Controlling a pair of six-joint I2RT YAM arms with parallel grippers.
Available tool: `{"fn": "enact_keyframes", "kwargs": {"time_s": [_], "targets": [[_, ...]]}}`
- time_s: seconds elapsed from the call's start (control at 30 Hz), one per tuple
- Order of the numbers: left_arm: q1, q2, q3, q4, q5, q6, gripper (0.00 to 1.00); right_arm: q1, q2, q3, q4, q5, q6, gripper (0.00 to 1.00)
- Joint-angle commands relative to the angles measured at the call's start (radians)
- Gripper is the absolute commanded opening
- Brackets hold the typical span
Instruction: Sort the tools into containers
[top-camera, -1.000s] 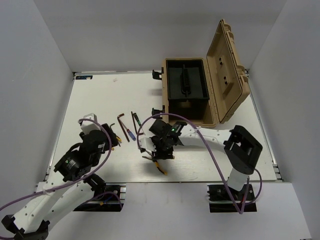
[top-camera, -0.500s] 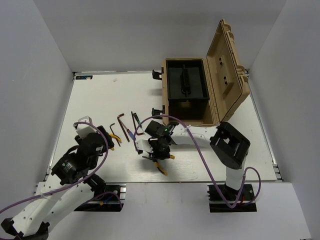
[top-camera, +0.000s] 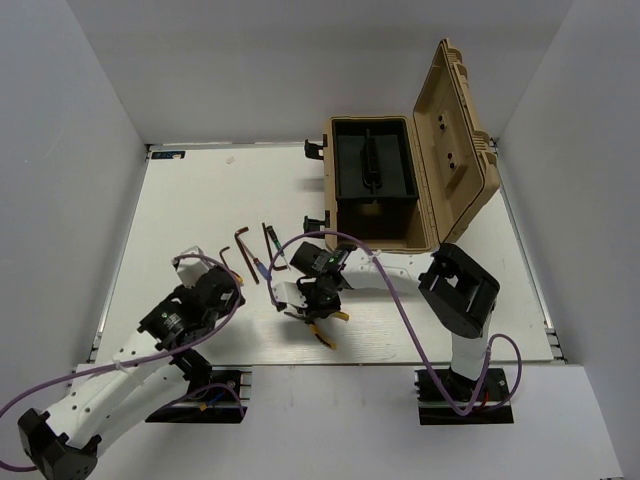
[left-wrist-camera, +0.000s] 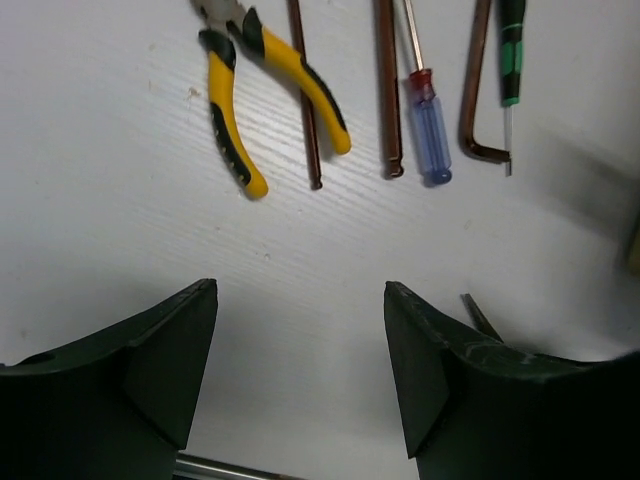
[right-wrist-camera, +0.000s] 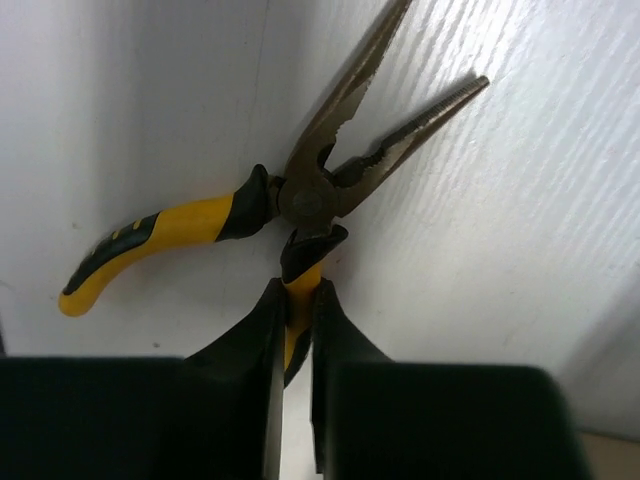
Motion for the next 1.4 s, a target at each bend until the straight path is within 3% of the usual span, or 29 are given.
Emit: {"fn": "enact_keyframes", "kwargs": {"time_s": [0.0, 0.03, 0.43, 0.63, 0.73, 0.97, 1.23, 1.37], "targets": [[0.004, -0.006, -0.061, 0.066, 0.026, -0.121, 0.78, 0.005, 0.001, 0.013, -0.12, -0.064, 0.008, 0.05], [0.004, -0.006, -0.084, 0.066, 0.026, -0.144, 0.78, 0.005, -0.018, 0.04, -0.156, -0.07, 0.022, 0.0], [0.004, 0.207, -0.088, 0.149, -0.066, -0.164, 0.78, 0.004, -0.219, 0.286, -0.456, -0.239, 0.039, 0.0], [0.004, 0.175, -0.06, 0.109, -0.095, -0.186, 0.78, 0.001, -0.238, 0.459, -0.56, -0.277, 0.03, 0.0], [0.004, 0.14, -0.037, 0.077, -0.138, -0.195, 0.76, 0.001, -0.264, 0.508, -0.51, -0.202, 0.05, 0.0], [0.035, 0.184, -0.028, 0.101, -0.161, -0.195, 0.76, -0.064, -0.284, 0.6, -0.318, 0.316, 0.107, 0.0], [0.108, 0.388, -0.019, 0.293, -0.098, -0.086, 0.75, -0.268, -0.378, 0.516, -0.14, 0.485, 0.093, 0.0], [0.154, 0.442, 0.017, 0.325, -0.086, -0.002, 0.75, -0.337, -0.384, 0.452, -0.121, 0.464, 0.021, 0.0]]}}
